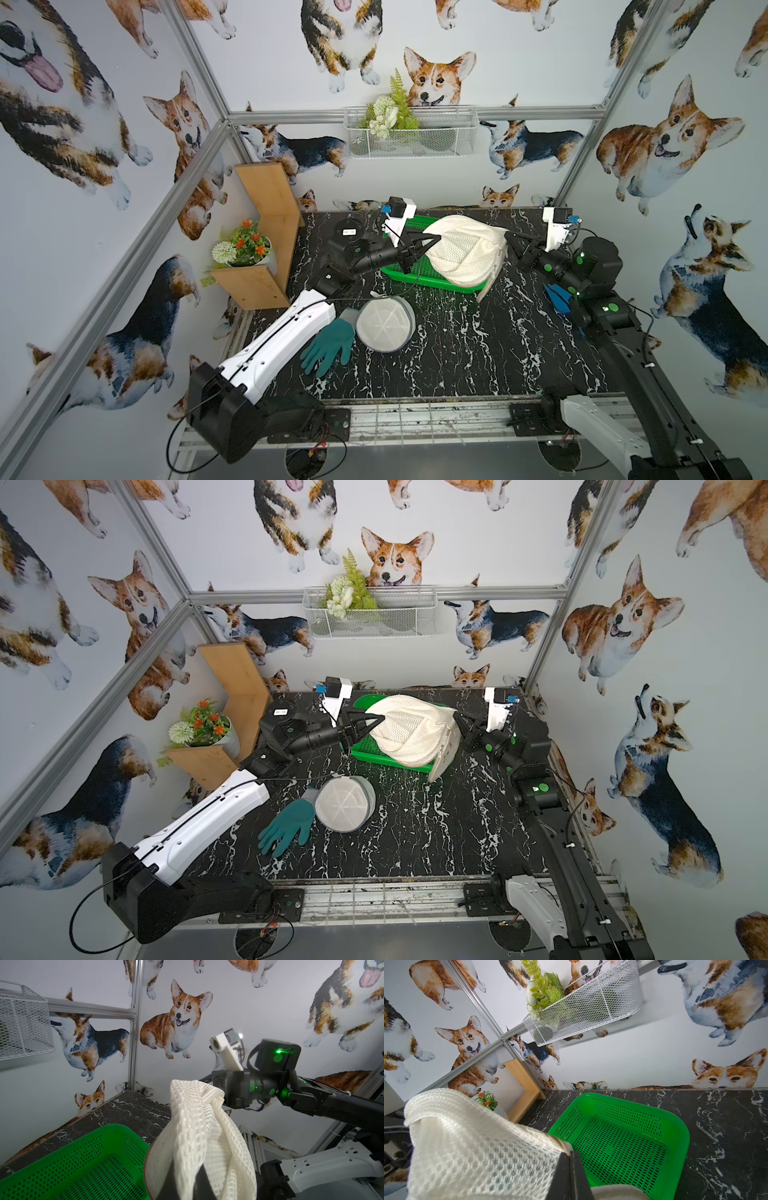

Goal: Turn the laundry bag inside out
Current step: Turn over the laundry bag.

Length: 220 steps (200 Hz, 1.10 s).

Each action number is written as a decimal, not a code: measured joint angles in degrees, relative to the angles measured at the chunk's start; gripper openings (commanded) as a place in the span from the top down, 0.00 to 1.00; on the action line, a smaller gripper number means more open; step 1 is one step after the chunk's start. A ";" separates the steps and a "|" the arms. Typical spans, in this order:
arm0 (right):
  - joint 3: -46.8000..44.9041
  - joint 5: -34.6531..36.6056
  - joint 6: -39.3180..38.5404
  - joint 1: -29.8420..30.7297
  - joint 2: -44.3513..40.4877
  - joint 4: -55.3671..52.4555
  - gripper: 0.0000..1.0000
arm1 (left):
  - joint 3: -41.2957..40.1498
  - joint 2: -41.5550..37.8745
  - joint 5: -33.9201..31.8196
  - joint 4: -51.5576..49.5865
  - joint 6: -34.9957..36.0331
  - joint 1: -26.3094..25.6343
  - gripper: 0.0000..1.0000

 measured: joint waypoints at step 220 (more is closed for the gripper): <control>-2.56 -12.72 30.03 8.55 4.57 23.41 0.46 | -1.99 1.11 -13.33 14.45 -18.08 1.20 1.00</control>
